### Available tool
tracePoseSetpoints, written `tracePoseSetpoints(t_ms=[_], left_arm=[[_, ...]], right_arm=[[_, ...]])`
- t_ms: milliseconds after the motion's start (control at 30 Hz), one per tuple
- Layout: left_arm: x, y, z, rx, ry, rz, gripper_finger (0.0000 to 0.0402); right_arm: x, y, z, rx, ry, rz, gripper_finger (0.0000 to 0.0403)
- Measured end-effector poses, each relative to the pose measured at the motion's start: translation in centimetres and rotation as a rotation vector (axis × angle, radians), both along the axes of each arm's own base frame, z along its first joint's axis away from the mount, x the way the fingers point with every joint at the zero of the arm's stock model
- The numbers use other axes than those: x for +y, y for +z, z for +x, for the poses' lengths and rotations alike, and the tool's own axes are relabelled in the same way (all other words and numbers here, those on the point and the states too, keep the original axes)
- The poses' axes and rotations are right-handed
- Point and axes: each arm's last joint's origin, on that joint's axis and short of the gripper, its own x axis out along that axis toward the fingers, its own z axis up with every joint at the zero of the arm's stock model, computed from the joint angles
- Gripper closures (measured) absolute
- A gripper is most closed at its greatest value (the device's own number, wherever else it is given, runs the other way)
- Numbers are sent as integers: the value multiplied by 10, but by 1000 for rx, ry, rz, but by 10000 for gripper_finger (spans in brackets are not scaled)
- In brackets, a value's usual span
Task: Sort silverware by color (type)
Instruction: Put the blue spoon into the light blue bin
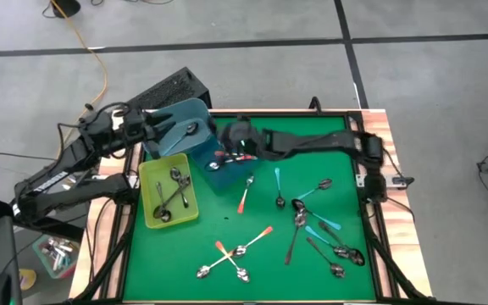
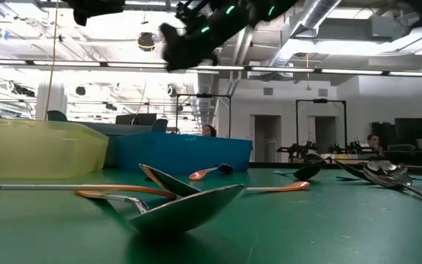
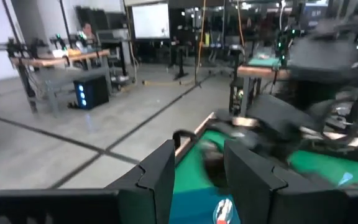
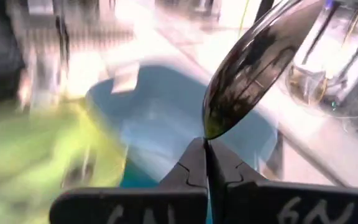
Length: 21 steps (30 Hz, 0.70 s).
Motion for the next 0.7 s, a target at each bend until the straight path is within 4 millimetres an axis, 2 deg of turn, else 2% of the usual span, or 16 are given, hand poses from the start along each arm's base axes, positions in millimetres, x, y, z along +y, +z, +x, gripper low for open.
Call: tracePoseSetpoints(t_ms=[67, 167, 267, 367, 467, 533, 600, 700], left_arm=[[-2, 2, -4, -14, 9, 12, 280], [-5, 4, -10, -36, 20, 30, 280], [-8, 6, -15, -52, 31, 52, 280], [-10, 8, -19, -60, 39, 73, 280], [-13, 9, -23, -74, 46, 81, 280], [-15, 9, -26, -78, 53, 85, 280], [-17, 10, -30, -85, 57, 100, 280], [-19, 11, -34, -89, 69, 126, 280]], right_arm=[[-21, 1, 7, -89, -16, -17, 398], [-45, 8, 28, -250, -18, -66, 398], [-56, 5, 54, -264, 8, -103, 398], [-60, -9, 83, -210, 39, -163, 398], [-68, -14, 102, -183, 75, -184, 398], [-77, -19, 107, -191, 95, -174, 398], [-86, -28, 105, -260, 106, -159, 398], [-99, -35, 100, -266, 83, -82, 398]])
